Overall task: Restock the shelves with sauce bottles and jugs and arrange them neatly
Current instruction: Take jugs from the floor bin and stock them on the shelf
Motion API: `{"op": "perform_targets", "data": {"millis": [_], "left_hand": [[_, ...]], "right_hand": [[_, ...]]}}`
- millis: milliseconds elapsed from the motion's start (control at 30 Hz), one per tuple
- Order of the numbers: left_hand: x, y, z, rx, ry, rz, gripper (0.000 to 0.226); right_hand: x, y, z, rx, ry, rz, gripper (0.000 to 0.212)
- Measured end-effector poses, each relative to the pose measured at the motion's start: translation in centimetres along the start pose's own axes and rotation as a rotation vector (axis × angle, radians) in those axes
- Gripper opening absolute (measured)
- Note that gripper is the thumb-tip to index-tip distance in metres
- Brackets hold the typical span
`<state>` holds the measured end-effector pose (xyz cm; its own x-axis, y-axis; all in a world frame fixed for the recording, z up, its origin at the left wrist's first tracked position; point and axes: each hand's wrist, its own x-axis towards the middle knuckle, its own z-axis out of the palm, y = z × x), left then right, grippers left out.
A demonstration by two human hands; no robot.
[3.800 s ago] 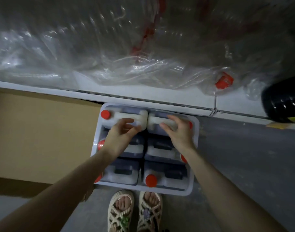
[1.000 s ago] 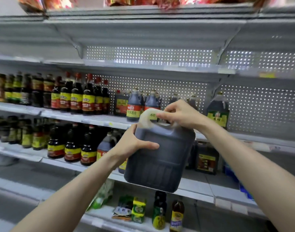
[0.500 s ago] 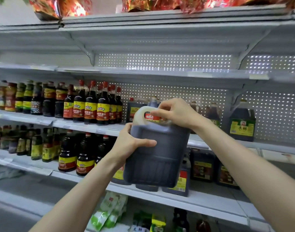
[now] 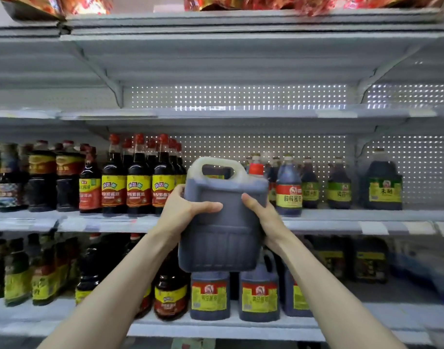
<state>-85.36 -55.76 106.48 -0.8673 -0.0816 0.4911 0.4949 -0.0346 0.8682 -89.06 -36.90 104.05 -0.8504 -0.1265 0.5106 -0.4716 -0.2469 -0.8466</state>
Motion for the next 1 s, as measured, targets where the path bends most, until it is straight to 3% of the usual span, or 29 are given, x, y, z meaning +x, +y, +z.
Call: {"op": "perform_targets", "data": {"millis": [67,200,267,500,600,667,767,900,1000], "left_hand": [[1.5,-0.6,-1.2,-0.020,-0.019,0.001,0.099],[4.5,-2.1,-3.1,-0.069,-0.088,0.008,0.097],[6.1,-2.6,-3.7,-0.088,-0.126,0.004,0.096],[10.0,-4.8,-4.8,-0.116,-0.284,0.003,0.084],[11.1,-5.7,-4.8,-0.136,-0.261,0.006,0.087],[11.8,-6.1,-4.7,-0.163,-0.221,0.014,0.086],[13.2,-6.4,-5.1,-0.187,-0.181,0.020,0.082],[15.6,-6.6,-6.1,-0.179,-0.165,0.024,0.084],[17.4,-6.9,-6.8,-0.183,-0.153,0.015,0.085]], "right_hand": [[1.1,0.7,1.1,0.026,0.041,-0.031,0.055],[3.4,1.6,3.0,-0.004,0.133,-0.061,0.088],[4.6,1.9,3.5,-0.002,0.156,-0.084,0.091],[8.4,2.5,2.8,-0.064,0.134,-0.123,0.041],[10.0,2.9,2.3,-0.094,0.114,-0.113,0.022],[11.1,3.4,2.2,-0.091,0.097,-0.108,0.031],[12.8,3.8,2.9,-0.067,0.090,-0.100,0.062],[15.2,4.4,3.6,-0.049,0.087,-0.073,0.062],[17.0,4.8,4.5,-0.076,0.125,-0.038,0.099]]}}
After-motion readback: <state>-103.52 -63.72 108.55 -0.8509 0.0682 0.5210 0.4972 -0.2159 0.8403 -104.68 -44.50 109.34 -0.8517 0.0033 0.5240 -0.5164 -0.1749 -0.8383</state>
